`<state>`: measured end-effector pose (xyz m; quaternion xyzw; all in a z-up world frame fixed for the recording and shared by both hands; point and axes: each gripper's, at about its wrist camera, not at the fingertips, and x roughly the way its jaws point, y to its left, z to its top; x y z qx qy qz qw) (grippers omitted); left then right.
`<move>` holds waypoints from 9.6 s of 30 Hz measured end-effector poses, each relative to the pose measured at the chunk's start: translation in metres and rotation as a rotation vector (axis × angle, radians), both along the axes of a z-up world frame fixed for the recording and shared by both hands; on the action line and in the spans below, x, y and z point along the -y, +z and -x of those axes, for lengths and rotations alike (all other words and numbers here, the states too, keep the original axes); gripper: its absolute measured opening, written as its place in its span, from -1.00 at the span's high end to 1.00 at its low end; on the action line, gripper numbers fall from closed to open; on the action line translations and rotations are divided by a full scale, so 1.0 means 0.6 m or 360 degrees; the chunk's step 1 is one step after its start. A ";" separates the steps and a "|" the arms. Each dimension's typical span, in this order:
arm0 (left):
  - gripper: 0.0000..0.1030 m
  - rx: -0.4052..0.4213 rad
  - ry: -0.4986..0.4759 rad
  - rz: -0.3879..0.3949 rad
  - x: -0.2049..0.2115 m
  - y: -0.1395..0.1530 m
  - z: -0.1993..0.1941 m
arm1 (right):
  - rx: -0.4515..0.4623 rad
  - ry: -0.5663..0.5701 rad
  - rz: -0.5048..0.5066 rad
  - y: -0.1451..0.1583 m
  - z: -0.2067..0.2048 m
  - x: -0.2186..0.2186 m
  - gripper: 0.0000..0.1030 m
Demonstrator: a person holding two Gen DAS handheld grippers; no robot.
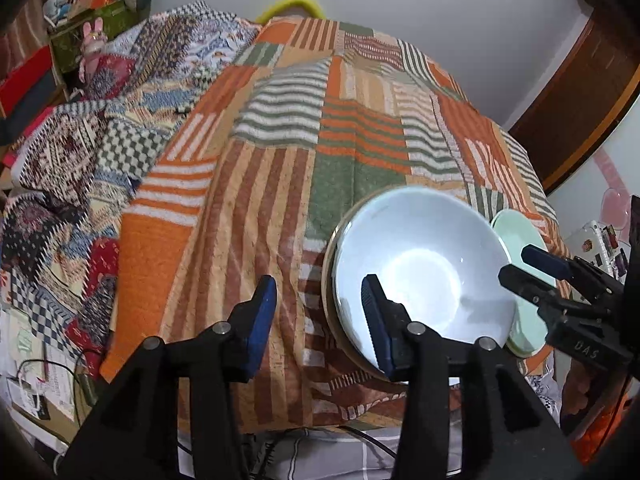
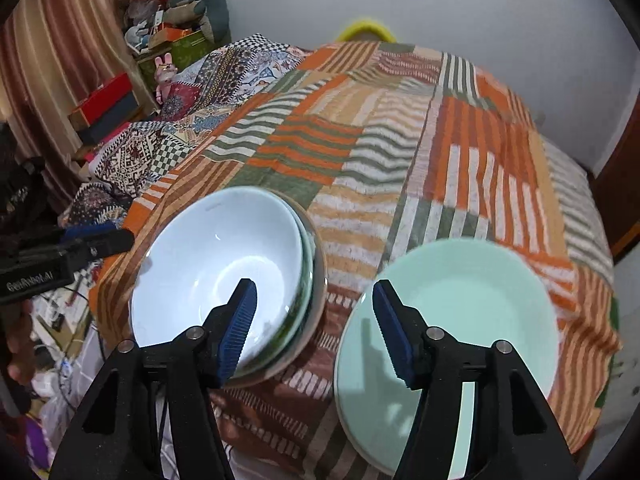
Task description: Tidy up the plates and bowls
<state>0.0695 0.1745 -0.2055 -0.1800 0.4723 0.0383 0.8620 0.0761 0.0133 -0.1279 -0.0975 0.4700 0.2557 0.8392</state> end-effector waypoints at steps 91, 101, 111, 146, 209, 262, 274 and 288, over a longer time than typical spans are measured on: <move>0.44 0.0009 0.0113 0.0274 0.002 -0.037 0.020 | -0.0154 -0.0009 -0.0382 -0.007 -0.014 0.005 0.80; 0.35 -0.0001 0.0114 0.0278 0.004 -0.035 0.018 | 0.0006 0.0093 -0.0166 -0.004 0.006 -0.010 0.75; 0.30 -0.0015 0.0087 0.0277 0.007 -0.044 0.008 | -0.0179 0.0021 -0.0260 -0.028 -0.019 0.006 0.34; 0.30 0.0171 0.0031 0.0142 0.059 0.062 0.022 | -0.0132 -0.0057 -0.0315 0.036 0.003 0.022 0.36; 0.17 0.0034 -0.0434 0.0025 0.320 0.040 -0.108 | -0.0031 -0.0531 -0.0276 0.026 0.006 0.294 -0.18; -0.99 0.1220 -0.0247 -0.0436 0.333 0.372 0.186 | 0.1002 -0.0334 -0.0596 0.318 0.224 0.299 -0.99; -0.99 0.1215 -0.0260 -0.0441 0.338 0.371 0.183 | 0.0989 -0.0337 -0.0597 0.318 0.223 0.302 -0.99; -0.99 0.1214 -0.0265 -0.0441 0.340 0.370 0.182 | 0.0986 -0.0336 -0.0593 0.320 0.225 0.301 -0.99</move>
